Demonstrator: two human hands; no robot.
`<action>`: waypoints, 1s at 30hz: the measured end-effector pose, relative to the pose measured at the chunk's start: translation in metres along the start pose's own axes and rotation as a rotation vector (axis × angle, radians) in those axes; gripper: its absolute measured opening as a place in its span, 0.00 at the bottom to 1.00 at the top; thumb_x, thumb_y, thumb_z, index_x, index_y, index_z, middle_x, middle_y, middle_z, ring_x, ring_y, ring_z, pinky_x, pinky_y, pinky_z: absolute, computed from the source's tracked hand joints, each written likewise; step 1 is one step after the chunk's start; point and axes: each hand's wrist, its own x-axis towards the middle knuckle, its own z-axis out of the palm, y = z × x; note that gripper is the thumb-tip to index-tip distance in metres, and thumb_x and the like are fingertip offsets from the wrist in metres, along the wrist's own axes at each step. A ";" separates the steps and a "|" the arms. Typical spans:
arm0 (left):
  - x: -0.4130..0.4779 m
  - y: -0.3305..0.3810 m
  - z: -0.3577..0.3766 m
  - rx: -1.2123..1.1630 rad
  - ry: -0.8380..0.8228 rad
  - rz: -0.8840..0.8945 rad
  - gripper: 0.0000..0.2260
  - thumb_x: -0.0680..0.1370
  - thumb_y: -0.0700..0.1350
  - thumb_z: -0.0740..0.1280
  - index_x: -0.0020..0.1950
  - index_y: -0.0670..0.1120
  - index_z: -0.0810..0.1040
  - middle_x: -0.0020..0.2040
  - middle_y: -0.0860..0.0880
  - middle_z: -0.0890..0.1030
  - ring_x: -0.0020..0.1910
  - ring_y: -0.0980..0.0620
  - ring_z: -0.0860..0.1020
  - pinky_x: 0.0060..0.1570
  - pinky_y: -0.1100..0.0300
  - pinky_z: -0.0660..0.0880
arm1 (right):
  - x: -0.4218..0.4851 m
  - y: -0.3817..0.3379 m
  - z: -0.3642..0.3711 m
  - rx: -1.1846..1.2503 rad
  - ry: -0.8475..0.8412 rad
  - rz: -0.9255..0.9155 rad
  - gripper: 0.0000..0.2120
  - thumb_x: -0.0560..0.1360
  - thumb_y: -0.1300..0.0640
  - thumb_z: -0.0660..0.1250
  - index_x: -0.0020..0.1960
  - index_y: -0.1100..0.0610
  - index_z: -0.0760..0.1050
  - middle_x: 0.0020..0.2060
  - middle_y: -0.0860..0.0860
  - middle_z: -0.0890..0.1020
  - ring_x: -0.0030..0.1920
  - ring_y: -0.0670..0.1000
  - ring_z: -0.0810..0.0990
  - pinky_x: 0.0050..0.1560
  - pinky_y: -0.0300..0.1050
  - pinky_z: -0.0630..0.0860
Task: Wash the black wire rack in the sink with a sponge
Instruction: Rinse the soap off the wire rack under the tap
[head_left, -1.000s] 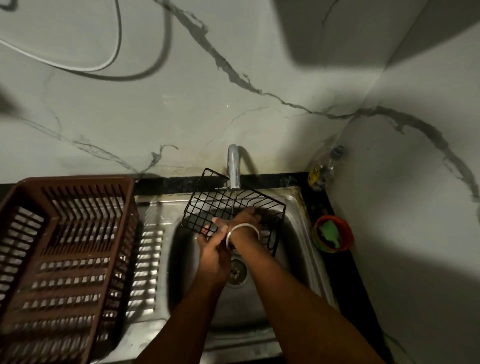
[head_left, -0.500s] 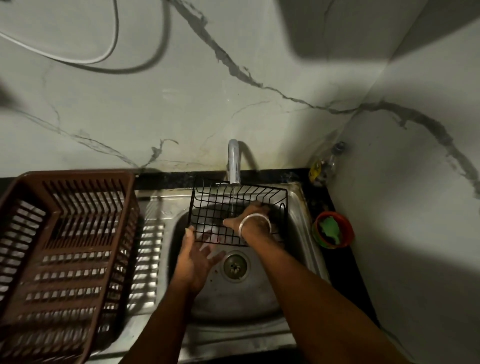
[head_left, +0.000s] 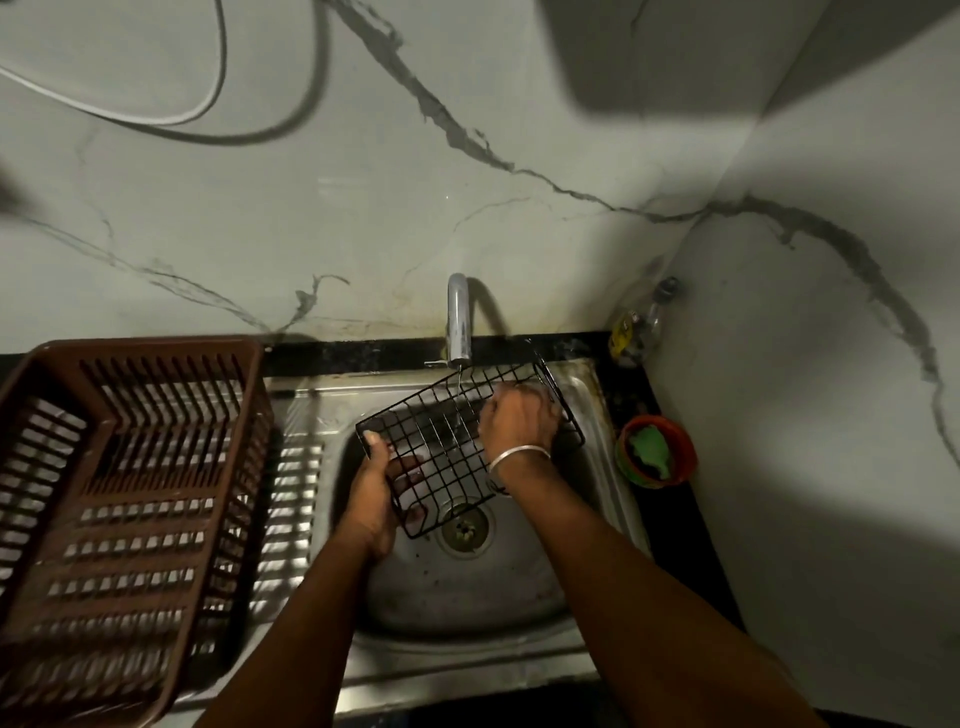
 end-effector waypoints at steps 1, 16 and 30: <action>0.001 0.001 -0.001 0.016 0.021 0.006 0.31 0.83 0.72 0.51 0.72 0.52 0.75 0.65 0.44 0.84 0.62 0.43 0.82 0.60 0.39 0.76 | 0.002 -0.001 0.000 -0.040 0.004 -0.016 0.08 0.79 0.52 0.67 0.50 0.53 0.84 0.47 0.54 0.85 0.54 0.57 0.81 0.56 0.51 0.75; -0.023 -0.007 -0.011 0.040 0.104 0.002 0.43 0.71 0.80 0.55 0.75 0.54 0.73 0.64 0.42 0.83 0.61 0.42 0.83 0.49 0.44 0.77 | 0.009 -0.021 0.034 1.555 -0.753 0.734 0.08 0.84 0.61 0.61 0.54 0.61 0.78 0.46 0.58 0.86 0.47 0.55 0.86 0.49 0.47 0.82; -0.020 -0.006 -0.010 0.013 0.154 0.050 0.37 0.79 0.76 0.52 0.76 0.53 0.74 0.65 0.42 0.84 0.60 0.43 0.84 0.50 0.45 0.79 | 0.015 -0.029 0.029 1.638 -0.546 1.144 0.10 0.85 0.59 0.60 0.53 0.62 0.77 0.42 0.57 0.81 0.41 0.55 0.82 0.47 0.48 0.79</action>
